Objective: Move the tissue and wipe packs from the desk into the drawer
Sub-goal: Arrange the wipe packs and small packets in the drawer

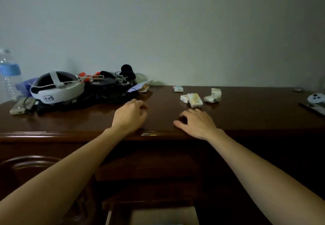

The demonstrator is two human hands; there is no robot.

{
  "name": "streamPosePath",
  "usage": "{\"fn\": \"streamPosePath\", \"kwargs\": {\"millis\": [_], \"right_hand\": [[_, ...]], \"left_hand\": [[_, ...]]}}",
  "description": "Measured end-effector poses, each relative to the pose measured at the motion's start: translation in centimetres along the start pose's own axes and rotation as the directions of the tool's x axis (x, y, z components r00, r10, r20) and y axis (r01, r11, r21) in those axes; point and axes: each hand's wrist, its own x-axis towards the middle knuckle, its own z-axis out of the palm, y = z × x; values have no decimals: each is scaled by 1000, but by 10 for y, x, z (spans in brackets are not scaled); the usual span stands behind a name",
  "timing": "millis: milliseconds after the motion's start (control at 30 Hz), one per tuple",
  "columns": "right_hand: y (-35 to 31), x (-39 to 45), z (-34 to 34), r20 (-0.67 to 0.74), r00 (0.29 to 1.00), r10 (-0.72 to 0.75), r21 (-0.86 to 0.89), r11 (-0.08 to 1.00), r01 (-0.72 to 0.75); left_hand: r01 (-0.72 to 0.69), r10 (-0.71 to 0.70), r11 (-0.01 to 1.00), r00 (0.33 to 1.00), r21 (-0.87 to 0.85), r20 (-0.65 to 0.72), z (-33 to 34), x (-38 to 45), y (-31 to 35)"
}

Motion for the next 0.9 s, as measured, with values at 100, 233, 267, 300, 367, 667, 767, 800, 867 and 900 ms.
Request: {"fn": "streamPosePath", "kwargs": {"millis": [100, 233, 267, 300, 367, 667, 767, 800, 867, 900], "right_hand": [[-4, 38, 5, -111, 994, -19, -45, 999, 14], [-3, 105, 15, -120, 991, -51, -114, 993, 37], [-2, 123, 18, -134, 989, -55, -188, 982, 29], [0, 141, 20, -157, 986, -48, -266, 964, 5], [10, 171, 24, -159, 985, 69, -333, 935, -119], [44, 211, 47, 96, 955, 279, -144, 954, -264], [46, 193, 47, 34, 987, 155, -60, 986, -153], [45, 183, 45, 17, 993, 118, 8, 993, -119], [42, 158, 38, -15, 997, 81, 162, 984, -77], [39, 145, 34, -33, 997, 76, 219, 974, -66]], "left_hand": [[-2, 2, 997, 1000, 72, 4, 22, 39, -11], [-39, 51, 958, 998, 283, -35, 47, 110, -29], [-51, 59, 942, 998, 331, -13, 53, 130, -35], [-61, 52, 927, 998, 370, 35, 61, 149, -40], [-55, -21, 902, 985, 427, 170, 81, 182, -51], [107, -135, 873, 991, 476, 25, 142, 202, -68], [-8, 85, 925, 979, 380, -187, 115, 190, -46], [-58, 133, 959, 957, 277, -258, 103, 184, -37], [-128, 124, 992, 917, 14, -380, 76, 162, -11], [-127, 84, 988, 912, -82, -402, 65, 147, 1]]}}
